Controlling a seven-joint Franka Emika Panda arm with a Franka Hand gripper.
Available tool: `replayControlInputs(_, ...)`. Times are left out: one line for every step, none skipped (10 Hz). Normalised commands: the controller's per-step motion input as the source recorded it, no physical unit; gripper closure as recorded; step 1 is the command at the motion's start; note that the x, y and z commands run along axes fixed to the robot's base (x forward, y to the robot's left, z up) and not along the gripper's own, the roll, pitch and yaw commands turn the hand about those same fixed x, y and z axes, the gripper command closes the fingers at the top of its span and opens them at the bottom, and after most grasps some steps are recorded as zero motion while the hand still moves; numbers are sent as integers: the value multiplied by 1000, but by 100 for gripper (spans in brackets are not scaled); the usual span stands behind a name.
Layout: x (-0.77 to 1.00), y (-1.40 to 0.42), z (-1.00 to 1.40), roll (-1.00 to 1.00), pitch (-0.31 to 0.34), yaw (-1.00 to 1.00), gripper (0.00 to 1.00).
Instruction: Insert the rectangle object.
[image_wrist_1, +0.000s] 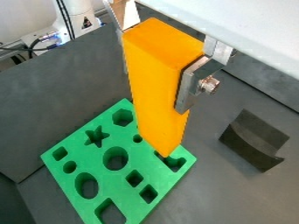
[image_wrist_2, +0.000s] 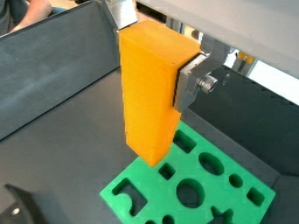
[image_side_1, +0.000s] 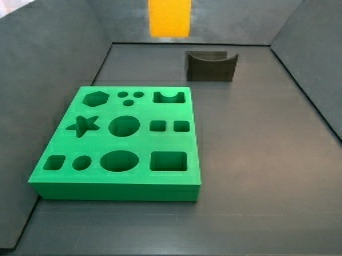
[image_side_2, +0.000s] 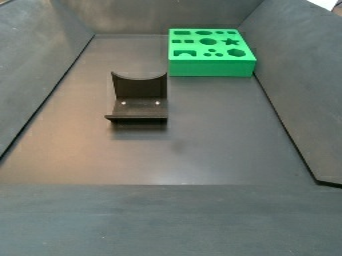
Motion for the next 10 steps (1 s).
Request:
replayControlInputs(491,-360,-1000,-24,0,394,100)
replayControlInputs(349,-574,-1000,0,0,374,100)
replayControlInputs(266,-611,-1000,4,0,240,100)
replayControlInputs(263,-614,-1000,20,0,131,100)
replayControlInputs(134,-609,-937,37,0,-57,100)
replayControlInputs(0,-503,-717,-39,-21,-374,100)
replayControlInputs(-117,-440,-589,-40,-46,-457,100)
replayControlInputs(-100,-309,-491,-13,-36,-214,100)
replayControlInputs(-154,-77,-391,-33,-27,-23,100)
replayControlInputs(-103,0,-140,0,-31,0,100)
